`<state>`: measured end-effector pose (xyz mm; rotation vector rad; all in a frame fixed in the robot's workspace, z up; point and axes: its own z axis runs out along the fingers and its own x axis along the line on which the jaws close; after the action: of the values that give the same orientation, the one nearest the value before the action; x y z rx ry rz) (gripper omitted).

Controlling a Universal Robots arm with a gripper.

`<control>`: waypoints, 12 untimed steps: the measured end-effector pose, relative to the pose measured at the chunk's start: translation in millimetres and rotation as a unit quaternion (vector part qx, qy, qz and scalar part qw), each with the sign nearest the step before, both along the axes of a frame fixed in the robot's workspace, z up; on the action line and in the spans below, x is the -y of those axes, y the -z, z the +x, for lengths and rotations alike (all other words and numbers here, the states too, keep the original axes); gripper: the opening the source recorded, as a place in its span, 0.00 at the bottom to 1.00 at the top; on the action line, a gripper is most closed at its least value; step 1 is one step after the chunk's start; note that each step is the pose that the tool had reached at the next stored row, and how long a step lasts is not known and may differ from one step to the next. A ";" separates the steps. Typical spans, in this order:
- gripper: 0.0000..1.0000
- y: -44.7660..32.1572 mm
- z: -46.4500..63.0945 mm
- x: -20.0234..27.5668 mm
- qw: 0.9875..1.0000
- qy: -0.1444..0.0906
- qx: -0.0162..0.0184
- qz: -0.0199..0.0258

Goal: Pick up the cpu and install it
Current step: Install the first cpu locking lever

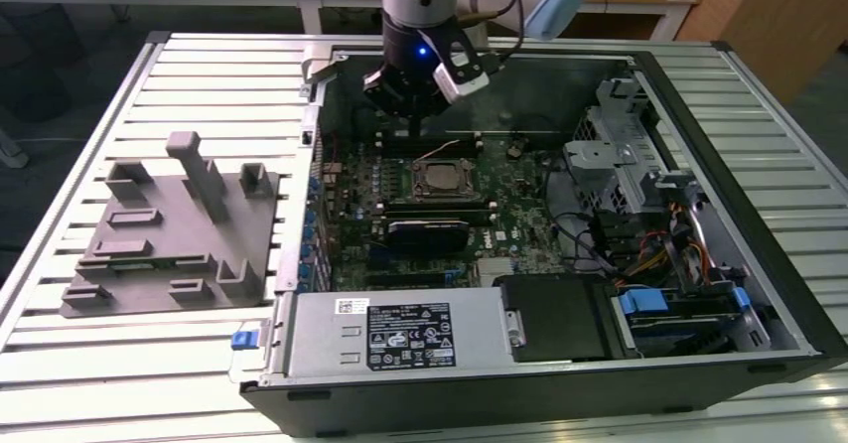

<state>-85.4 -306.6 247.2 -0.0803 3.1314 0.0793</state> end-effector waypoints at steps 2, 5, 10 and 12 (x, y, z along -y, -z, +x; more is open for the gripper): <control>0.11 1.0 2.8 0.0 1.000 0.001 0.000 0.000; 0.11 2.9 7.5 0.0 1.000 0.001 0.000 0.000; 0.11 6.5 10.3 -0.1 1.000 0.001 0.000 0.000; 0.11 7.4 10.7 -0.1 1.000 0.001 0.000 0.000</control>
<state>-74.7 -306.5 239.8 -0.0769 3.1313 0.0794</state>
